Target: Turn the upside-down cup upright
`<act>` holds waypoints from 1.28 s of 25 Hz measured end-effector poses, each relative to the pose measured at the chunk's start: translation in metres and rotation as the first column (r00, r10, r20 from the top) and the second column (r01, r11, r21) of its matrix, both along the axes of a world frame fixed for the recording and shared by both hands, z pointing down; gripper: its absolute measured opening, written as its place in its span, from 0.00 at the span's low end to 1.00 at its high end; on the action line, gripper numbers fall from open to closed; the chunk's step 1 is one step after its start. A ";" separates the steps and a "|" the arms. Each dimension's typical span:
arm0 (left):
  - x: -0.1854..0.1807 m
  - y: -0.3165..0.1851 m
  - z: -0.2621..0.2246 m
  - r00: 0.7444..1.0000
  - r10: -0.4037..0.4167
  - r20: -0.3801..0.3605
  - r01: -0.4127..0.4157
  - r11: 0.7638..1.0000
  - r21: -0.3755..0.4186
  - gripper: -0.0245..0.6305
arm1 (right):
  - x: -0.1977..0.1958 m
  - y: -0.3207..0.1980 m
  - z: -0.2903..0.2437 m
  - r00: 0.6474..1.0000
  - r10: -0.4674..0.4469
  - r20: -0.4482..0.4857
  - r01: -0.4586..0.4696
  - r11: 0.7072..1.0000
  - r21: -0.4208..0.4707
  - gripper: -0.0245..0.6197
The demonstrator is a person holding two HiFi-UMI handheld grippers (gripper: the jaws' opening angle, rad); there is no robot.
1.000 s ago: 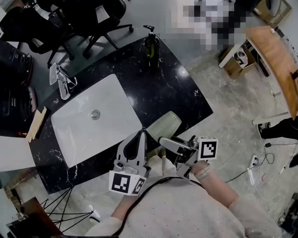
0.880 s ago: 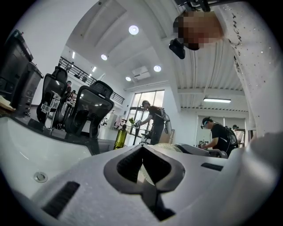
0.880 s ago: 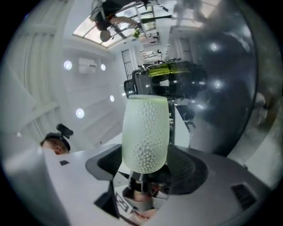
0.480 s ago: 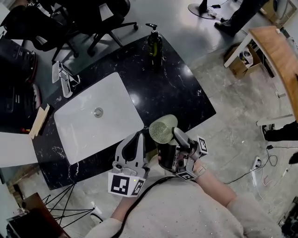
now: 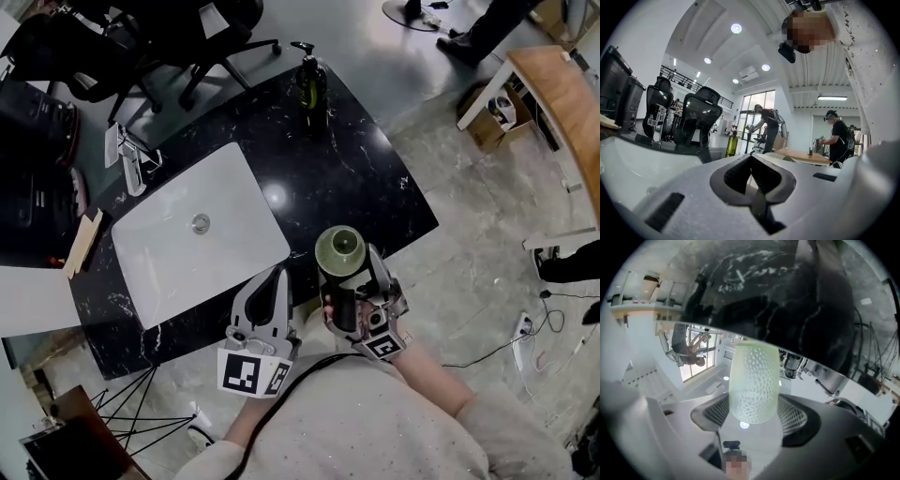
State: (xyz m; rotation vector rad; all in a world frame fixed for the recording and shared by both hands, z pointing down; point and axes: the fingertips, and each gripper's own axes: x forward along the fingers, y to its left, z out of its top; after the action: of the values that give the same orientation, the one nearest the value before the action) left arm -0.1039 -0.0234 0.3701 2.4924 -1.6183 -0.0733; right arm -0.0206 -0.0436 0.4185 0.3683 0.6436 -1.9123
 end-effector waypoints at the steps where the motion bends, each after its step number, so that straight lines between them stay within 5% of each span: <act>1: 0.001 0.000 0.000 1.000 0.003 0.001 -0.003 1.000 0.001 0.05 | 0.002 0.000 0.001 1.000 0.008 0.007 -0.008 1.000 -0.006 0.53; 18: 0.004 0.001 0.000 1.000 0.012 0.020 -0.012 1.000 -0.012 0.05 | 0.022 -0.011 0.013 0.996 0.070 0.058 -0.073 0.997 0.036 0.54; 24: 0.010 0.000 0.001 1.000 0.028 0.006 -0.028 0.999 -0.016 0.05 | 0.023 0.004 -0.004 0.997 0.065 0.038 -0.071 0.979 0.191 0.57; 27: 0.015 0.000 0.002 0.999 0.046 0.005 -0.046 0.999 -0.015 0.05 | 0.010 0.029 -0.023 0.998 0.001 -0.063 0.024 0.915 0.404 0.65; 30: 0.018 0.000 0.001 0.999 0.053 0.001 -0.053 0.999 -0.008 0.05 | -0.004 0.059 -0.040 0.961 0.004 -0.275 0.173 0.769 0.615 0.64; 32: 0.019 0.000 0.001 0.999 0.053 -0.003 -0.053 0.999 -0.008 0.05 | -0.008 0.072 -0.036 0.897 0.067 -0.438 0.283 0.673 0.683 0.64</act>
State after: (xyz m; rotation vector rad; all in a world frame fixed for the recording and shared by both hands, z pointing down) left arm -0.0851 -0.0232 0.3712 2.5268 -1.5469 -0.0633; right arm -0.0283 0.0281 0.3820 0.4948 1.7622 -1.7746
